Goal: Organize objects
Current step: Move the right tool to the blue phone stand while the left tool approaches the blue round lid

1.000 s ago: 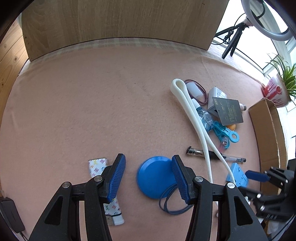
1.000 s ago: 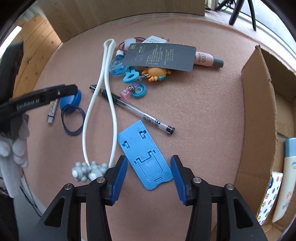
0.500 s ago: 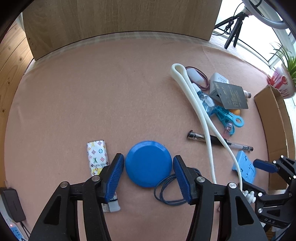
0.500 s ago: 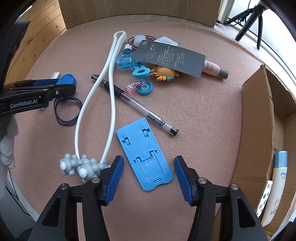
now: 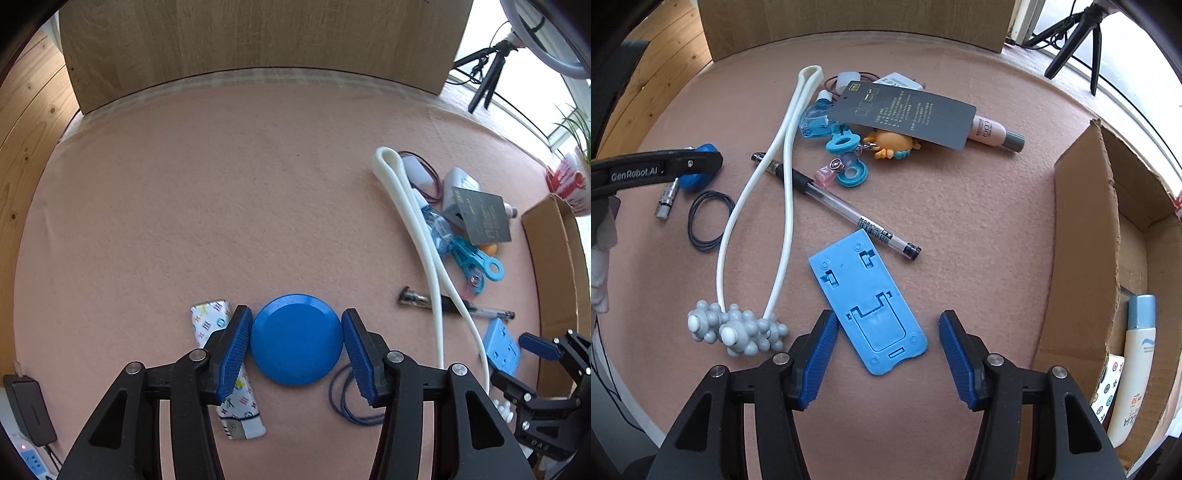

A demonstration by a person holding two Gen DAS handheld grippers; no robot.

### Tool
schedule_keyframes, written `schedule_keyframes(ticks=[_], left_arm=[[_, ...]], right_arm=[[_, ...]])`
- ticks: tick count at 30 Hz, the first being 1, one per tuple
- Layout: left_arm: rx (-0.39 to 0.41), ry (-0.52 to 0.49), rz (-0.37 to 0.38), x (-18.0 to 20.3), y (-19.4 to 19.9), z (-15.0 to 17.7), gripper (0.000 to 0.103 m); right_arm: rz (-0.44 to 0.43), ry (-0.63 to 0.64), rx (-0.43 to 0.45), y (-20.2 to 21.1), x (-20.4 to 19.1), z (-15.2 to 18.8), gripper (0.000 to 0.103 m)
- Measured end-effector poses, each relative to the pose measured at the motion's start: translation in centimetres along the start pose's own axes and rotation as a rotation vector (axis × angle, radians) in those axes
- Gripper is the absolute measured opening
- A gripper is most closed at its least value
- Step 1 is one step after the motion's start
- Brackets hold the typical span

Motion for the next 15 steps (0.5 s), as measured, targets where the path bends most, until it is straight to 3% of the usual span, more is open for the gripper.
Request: schedule_keyframes(ticks=[2, 3, 7, 15], left_arm=[[-0.001, -0.020, 0.010, 0.5, 0.1, 0.6, 0.065], [0.001, -0.034, 0.018, 0.8, 0.2, 1.0, 0.076], [0.036, -0.067, -0.036, 1.4, -0.1, 1.9, 0.077], [0.036, 0.044, 0.023, -0.3, 0.7, 1.1, 0.074]], right_arm=[[-0.004, -0.003, 0.003, 0.1, 0.2, 0.1, 0.053], [-0.004, -0.004, 0.006, 0.1, 0.3, 0.1, 0.053], [0.002, -0.004, 0.009, 0.0, 0.3, -0.1, 0.053], [0.000, -0.010, 0.011, -0.5, -1.3, -1.7, 0.053]])
Point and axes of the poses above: each gripper's, at about its wrist camera, not at the fingertips, and y roughly against the way its jaws point, x to its right, z to its underside, the point moved 1 cm from there along -y, roughly the way its jaws point, and after that the axes turned 5 degrees about -x, right-handed, at the moved point
